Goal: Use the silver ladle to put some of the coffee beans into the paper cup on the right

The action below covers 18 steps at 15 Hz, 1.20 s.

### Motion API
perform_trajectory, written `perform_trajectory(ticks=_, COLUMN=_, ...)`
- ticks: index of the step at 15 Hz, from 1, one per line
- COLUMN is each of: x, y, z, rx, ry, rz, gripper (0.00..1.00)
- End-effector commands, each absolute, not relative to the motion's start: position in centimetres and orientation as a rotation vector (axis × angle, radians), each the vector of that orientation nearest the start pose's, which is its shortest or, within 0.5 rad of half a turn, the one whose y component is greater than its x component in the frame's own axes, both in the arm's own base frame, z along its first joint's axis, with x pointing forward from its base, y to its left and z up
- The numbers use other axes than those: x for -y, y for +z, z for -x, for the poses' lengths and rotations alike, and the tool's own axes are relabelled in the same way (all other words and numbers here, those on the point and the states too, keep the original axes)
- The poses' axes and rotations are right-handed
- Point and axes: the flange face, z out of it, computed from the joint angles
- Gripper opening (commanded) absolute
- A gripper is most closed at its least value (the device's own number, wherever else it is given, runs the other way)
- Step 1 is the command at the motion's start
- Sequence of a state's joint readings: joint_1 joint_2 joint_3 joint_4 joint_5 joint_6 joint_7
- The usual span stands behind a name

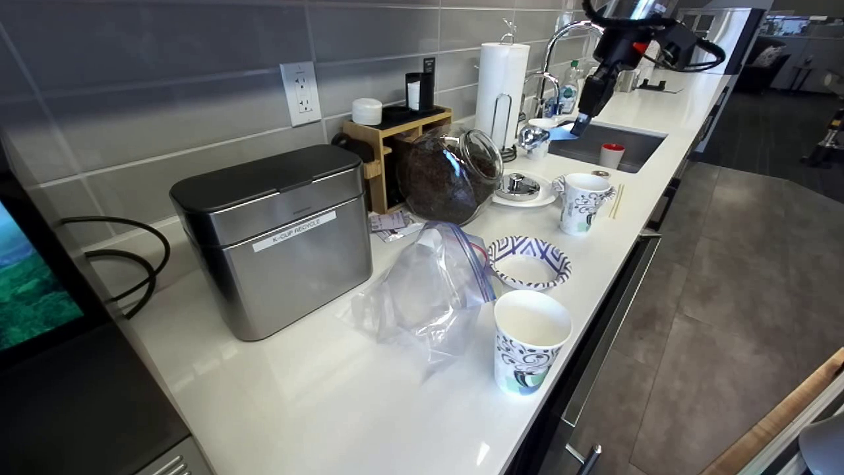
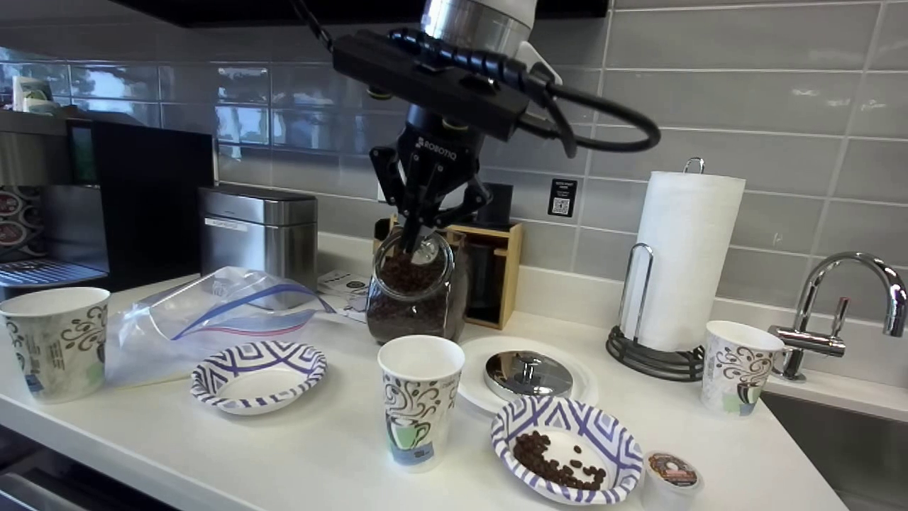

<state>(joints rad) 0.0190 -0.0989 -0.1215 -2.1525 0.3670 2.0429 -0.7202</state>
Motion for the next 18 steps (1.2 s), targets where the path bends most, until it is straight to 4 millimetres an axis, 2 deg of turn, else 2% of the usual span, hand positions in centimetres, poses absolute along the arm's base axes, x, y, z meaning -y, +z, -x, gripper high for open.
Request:
perform_trajectory(ticks=1, x=3.4, y=43.4, z=-53.5, rx=0.616, ry=-0.222, rz=2.652, gripper=0.01)
perform_trajectory(ticks=10, x=2.1, y=41.2, z=-57.0, rx=0.660, ry=-0.201, rz=2.498, gripper=0.01)
perform_trajectory(ticks=18, x=0.7, y=40.1, z=-59.0, rx=0.698, ry=-0.103, rz=2.481, gripper=0.01)
